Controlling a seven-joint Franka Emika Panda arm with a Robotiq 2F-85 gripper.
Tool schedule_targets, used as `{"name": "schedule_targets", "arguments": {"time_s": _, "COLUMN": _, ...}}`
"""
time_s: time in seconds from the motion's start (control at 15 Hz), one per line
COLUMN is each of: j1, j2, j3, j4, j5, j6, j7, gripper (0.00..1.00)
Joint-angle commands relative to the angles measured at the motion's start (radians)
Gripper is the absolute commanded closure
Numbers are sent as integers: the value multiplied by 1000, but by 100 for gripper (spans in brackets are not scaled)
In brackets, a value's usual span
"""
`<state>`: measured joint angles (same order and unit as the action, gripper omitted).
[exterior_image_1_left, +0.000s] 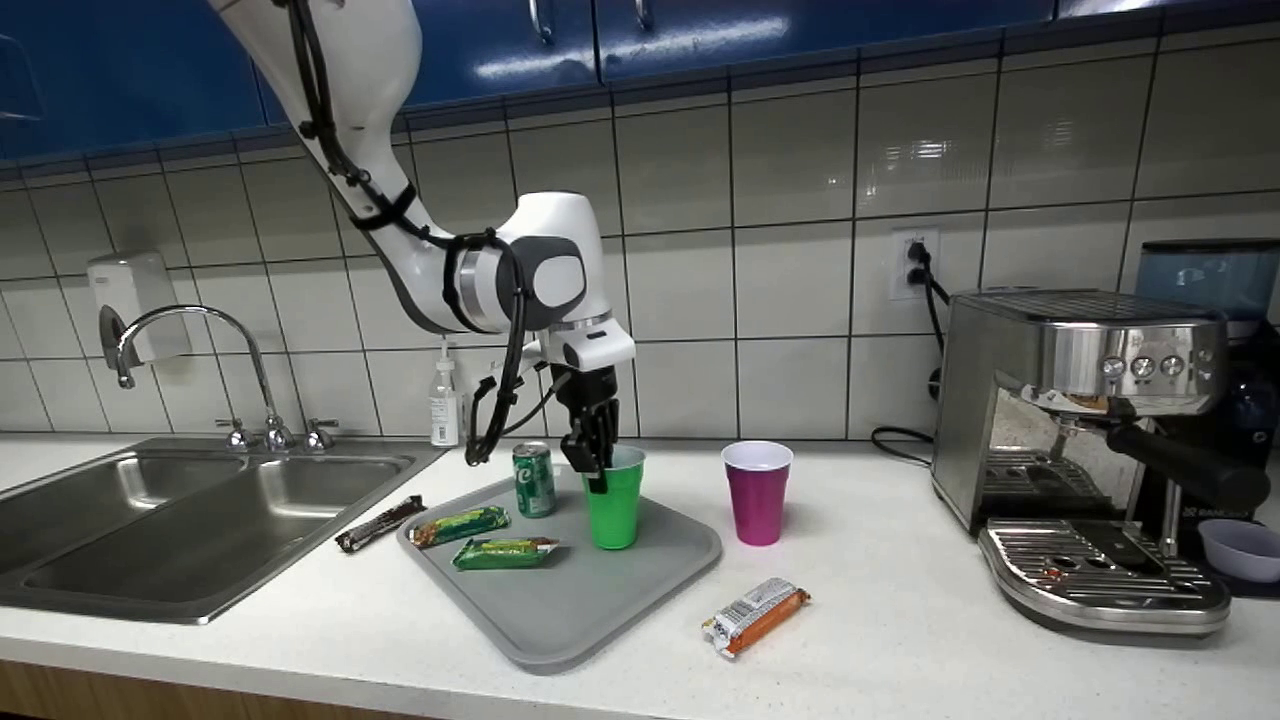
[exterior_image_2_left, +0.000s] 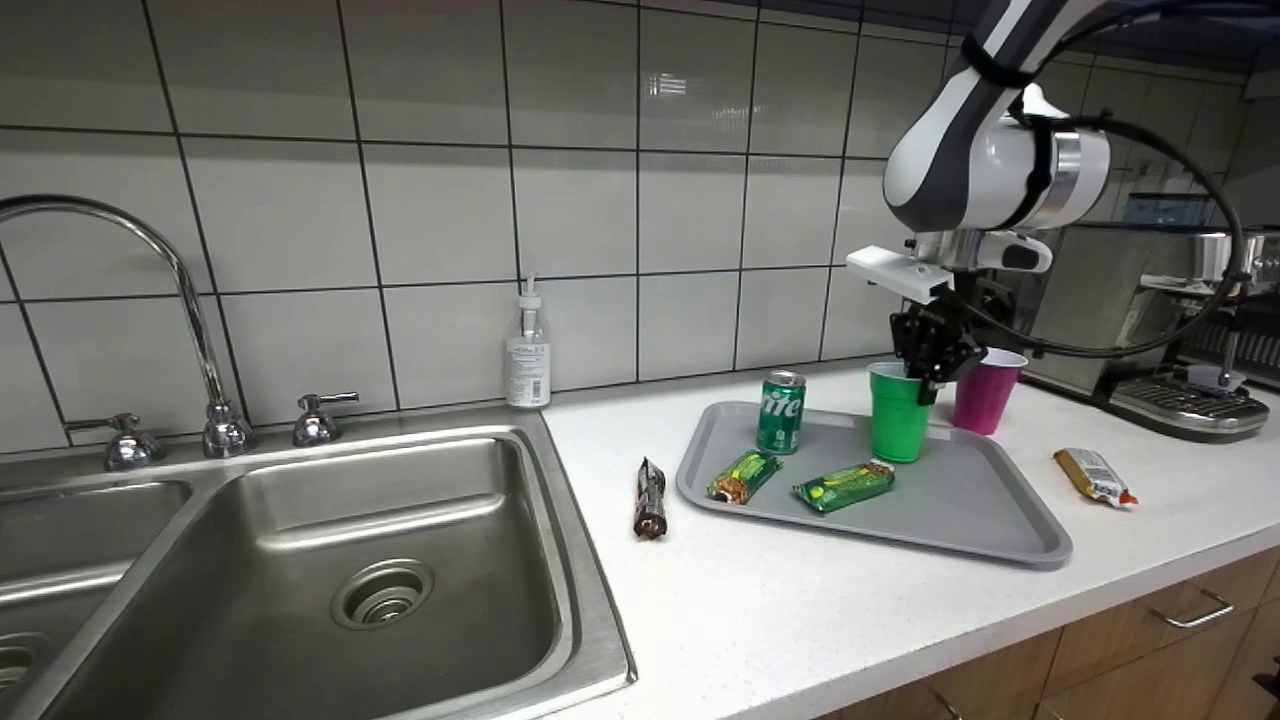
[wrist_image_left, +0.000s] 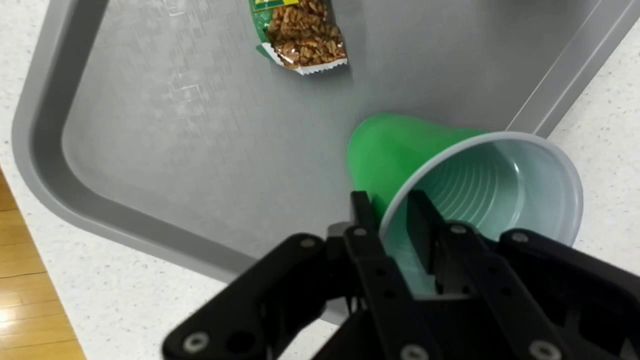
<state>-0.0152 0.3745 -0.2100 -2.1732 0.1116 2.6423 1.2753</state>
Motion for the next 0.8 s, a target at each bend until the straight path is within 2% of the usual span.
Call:
{"name": "schedule_targets", "arguments": {"time_s": 0.0, "j1": -6, "j2": -35, "j3": 2, "j4": -13, "j5": 10, "j6": 0, "j7": -7, "gripper": 44}}
{"name": "schedule_targets", "arguments": {"time_s": 0.33, "j1": -18, "j2": -67, "j3": 13, "j4": -20, "j5": 25, "j6": -2, "j7": -33, "gripper": 5}}
{"name": "schedule_targets", "arguments": {"time_s": 0.4, "j1": -19, "j2": -75, "j3": 13, "j4": -22, "j5": 25, "j6": 3, "j7": -38, "gripper": 1}}
{"name": "schedule_targets", "arguments": {"time_s": 0.73, "j1": -23, "j2": -133, "j3": 20, "j4": -48, "j5": 29, "j6": 5, "j7": -73, "gripper": 0}}
